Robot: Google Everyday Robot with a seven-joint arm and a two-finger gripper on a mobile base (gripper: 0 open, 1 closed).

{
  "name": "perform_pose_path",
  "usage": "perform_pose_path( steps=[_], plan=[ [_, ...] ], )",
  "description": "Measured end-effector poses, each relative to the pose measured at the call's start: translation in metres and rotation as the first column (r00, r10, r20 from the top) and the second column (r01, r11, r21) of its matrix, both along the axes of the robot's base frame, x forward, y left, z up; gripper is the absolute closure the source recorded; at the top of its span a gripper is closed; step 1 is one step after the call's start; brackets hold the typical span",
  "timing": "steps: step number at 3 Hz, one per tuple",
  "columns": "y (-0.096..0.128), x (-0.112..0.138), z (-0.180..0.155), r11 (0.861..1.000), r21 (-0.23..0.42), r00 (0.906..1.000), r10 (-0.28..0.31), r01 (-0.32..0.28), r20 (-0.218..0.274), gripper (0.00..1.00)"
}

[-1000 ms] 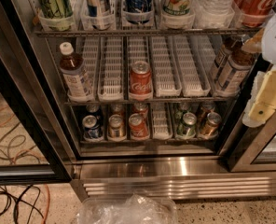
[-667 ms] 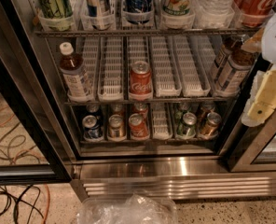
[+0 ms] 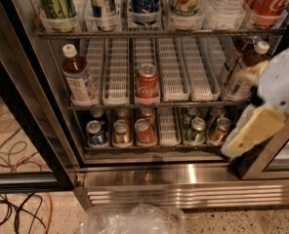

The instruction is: Pick coke can from middle shelf of fridge

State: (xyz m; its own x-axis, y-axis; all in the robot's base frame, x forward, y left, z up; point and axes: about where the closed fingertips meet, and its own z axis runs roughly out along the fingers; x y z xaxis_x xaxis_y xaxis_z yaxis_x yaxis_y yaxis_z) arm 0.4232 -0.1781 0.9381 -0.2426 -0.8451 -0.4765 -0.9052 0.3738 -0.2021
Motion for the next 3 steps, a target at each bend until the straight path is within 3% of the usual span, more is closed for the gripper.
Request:
perform_pose_path(
  steps=[1, 2, 3],
  plan=[
    [0.058, 0.007, -0.017, 0.982, 0.169, 0.9943, 0.066, -0.080, 0.083, 0.00],
    [0.081, 0.022, 0.005, 0.965, 0.245, 0.9854, 0.051, -0.090, 0.162, 0.00],
    [0.085, 0.021, 0.004, 0.961, 0.261, 0.9839, 0.048, -0.092, 0.172, 0.00]
  ],
)
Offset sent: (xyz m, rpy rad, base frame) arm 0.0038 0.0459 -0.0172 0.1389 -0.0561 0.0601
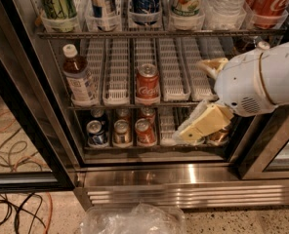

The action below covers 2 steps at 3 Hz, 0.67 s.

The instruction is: Pick coke can from middle shelf of fridge

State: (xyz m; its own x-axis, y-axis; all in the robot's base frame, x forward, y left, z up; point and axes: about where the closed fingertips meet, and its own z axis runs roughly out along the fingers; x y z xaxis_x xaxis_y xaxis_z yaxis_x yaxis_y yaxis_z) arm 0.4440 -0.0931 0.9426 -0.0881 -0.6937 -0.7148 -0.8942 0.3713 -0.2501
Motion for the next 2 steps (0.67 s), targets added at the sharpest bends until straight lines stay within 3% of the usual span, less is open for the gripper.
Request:
perform_pose_path(
  steps=[1, 2],
  plan=[
    [0.021, -0.012, -0.021, 0.998, 0.060, 0.9994, 0.006, -0.009, 0.035, 0.00],
    [0.036, -0.025, -0.089, 0.982, 0.182, 0.9987, -0.047, 0.043, 0.021, 0.00]
  ],
)
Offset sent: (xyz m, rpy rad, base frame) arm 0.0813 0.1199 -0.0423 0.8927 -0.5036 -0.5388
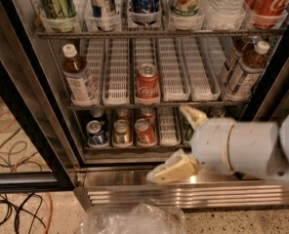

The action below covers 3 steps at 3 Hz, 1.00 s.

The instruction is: Pick coke can from middle shelf of fridge

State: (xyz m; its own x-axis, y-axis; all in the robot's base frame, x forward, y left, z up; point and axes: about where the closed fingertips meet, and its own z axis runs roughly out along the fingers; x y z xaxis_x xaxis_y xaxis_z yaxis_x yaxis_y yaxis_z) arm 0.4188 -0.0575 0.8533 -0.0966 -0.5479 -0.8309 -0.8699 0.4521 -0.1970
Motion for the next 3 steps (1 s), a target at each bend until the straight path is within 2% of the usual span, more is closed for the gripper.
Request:
perform_pose_path(
  steps=[1, 2, 3],
  plan=[
    [-0.004, -0.001, -0.063, 0.978, 0.173, 0.9934, -0.110, 0.114, -0.032, 0.00],
    [-0.014, 0.012, -0.066, 0.947, 0.260, 0.9813, -0.192, 0.189, -0.011, 0.00],
    [-0.014, 0.012, -0.066, 0.947, 0.260, 0.9813, -0.192, 0.188, -0.011, 0.00]
  ],
)
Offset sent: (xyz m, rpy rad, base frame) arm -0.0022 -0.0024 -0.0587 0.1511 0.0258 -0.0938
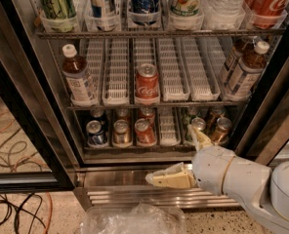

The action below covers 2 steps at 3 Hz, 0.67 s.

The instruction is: Pick coke can from middle shelf of fridge

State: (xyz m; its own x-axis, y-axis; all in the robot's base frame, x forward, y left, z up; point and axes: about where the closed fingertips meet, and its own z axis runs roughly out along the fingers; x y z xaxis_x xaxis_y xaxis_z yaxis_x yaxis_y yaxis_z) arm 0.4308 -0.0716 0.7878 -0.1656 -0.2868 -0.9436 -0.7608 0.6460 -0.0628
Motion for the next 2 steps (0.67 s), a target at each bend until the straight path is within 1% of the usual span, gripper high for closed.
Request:
perform_pose_path(
  steps=[1, 2],
  plan=[
    [0.005, 0.008, -0.002, 0.997, 0.057, 0.9985, -0.051, 0.050, 0.019, 0.00],
    [-0.011, 0.005, -0.025, 0.965, 0.175, 0.9797, -0.200, 0.197, 0.002, 0.00]
  ],
)
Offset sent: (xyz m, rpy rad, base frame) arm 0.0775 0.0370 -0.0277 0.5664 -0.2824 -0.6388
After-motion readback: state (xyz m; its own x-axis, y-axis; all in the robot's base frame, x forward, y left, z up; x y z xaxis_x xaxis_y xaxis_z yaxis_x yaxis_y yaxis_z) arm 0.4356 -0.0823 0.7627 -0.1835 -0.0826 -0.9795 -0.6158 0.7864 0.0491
